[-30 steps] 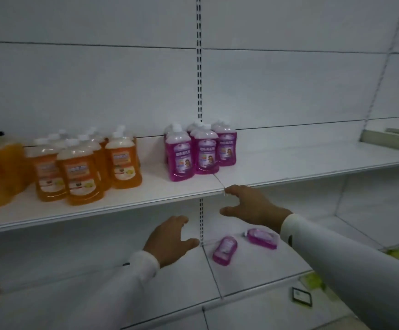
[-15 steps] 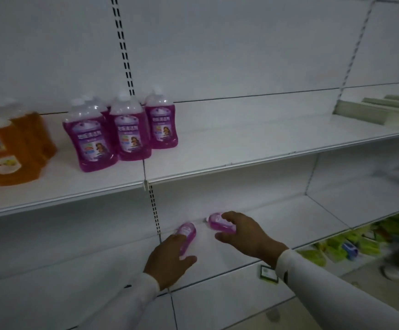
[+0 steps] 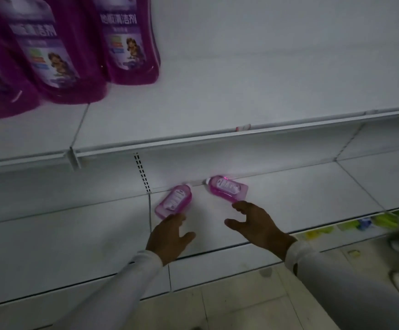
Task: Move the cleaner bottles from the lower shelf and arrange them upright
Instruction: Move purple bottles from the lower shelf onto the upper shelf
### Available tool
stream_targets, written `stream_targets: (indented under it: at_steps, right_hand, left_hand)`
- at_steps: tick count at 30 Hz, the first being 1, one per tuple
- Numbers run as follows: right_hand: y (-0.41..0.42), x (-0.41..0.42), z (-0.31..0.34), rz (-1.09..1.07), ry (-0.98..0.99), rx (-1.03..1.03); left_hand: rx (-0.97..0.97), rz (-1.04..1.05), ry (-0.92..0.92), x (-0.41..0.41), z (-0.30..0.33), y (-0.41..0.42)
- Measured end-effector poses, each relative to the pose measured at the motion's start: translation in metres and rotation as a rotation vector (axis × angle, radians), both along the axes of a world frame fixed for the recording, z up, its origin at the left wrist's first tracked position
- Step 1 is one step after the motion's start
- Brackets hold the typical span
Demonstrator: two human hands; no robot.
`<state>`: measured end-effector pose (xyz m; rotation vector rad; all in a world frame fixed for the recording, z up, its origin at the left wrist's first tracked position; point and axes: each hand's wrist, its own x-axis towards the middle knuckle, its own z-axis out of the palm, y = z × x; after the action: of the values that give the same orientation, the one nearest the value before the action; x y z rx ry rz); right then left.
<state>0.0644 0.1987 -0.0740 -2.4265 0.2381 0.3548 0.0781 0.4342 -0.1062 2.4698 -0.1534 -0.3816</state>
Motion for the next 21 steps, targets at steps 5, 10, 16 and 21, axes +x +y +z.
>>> stream_targets:
  at_steps: [5,10,16,21]
  right_hand:
    - [-0.013,0.043,-0.051,-0.027,0.073,-0.009]
    - [-0.016,0.074,-0.087,-0.004,0.098,-0.004]
    - [-0.030,0.112,-0.119,0.009,-0.014,-0.047]
    - [-0.062,0.142,-0.144,0.039,-0.113,-0.095]
  left_hand:
    - [0.014,0.002,0.086,0.047,-0.053,0.004]
    - [0.091,0.006,0.055,0.082,-0.083,0.008]
    - [0.157,0.064,-0.011,0.118,-0.107,0.007]
    - [0.233,0.145,-0.071,0.136,-0.121,0.004]
